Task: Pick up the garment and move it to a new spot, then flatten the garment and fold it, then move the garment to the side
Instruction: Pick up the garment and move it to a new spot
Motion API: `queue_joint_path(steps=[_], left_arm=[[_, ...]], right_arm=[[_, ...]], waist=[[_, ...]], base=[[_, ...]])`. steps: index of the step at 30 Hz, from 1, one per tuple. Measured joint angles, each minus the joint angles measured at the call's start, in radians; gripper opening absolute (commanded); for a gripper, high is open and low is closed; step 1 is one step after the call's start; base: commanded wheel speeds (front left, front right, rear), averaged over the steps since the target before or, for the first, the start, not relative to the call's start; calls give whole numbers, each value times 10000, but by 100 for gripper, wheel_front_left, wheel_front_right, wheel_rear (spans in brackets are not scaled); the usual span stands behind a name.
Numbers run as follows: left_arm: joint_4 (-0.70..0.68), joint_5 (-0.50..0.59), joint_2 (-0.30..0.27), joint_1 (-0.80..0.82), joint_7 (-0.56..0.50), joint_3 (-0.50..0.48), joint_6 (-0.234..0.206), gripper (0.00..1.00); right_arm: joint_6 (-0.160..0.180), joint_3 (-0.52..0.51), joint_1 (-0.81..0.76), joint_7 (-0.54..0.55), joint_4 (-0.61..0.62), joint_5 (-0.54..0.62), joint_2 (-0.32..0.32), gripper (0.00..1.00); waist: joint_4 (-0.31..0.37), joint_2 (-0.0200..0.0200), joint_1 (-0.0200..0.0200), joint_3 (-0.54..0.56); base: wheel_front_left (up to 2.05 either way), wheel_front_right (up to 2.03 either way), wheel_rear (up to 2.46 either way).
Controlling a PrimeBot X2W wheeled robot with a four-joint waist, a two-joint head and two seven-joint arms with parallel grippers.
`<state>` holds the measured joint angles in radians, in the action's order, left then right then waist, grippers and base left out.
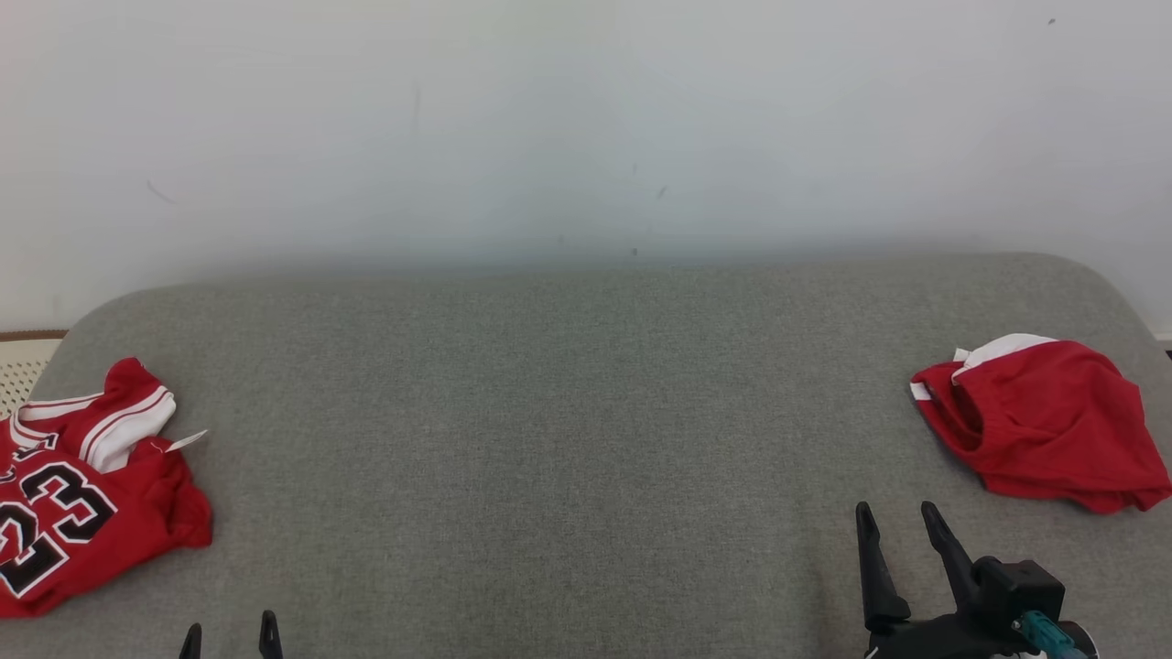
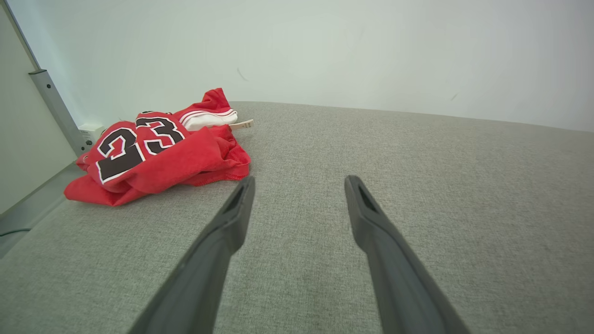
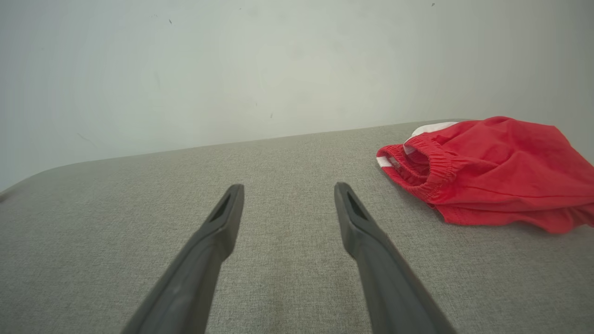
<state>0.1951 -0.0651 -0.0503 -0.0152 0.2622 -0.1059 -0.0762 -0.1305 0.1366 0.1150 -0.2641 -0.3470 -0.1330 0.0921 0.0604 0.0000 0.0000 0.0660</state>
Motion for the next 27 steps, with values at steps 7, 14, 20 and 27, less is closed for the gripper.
queue_joint_path(steps=[7, 14, 20, 27], left_arm=[[-29, -46, -2, 25, 0, -123, -127, 100], [59, -73, 4, 41, -2, -322, -240, 100], [257, 31, 2, 47, 0, -688, -219, 100], [249, 58, -2, -10, 0, -1281, -207, 100]], right_arm=[[0, 56, 1, 2, 10, 13, -31, 100], [0, 370, 11, 0, 44, -71, -19, 100], [0, 738, 0, 2, 6, -128, -33, 100], [0, 1212, 22, 2, 2, -224, -90, 100]], waist=[[-165, 0, 0, -86], [-748, 0, 0, -173], [-1548, 0, 0, -233], [-2522, 0, 0, -327]], base=[[0, 0, 0], [0, 0, 0], [0, 0, 0], [0, 0, 0]])
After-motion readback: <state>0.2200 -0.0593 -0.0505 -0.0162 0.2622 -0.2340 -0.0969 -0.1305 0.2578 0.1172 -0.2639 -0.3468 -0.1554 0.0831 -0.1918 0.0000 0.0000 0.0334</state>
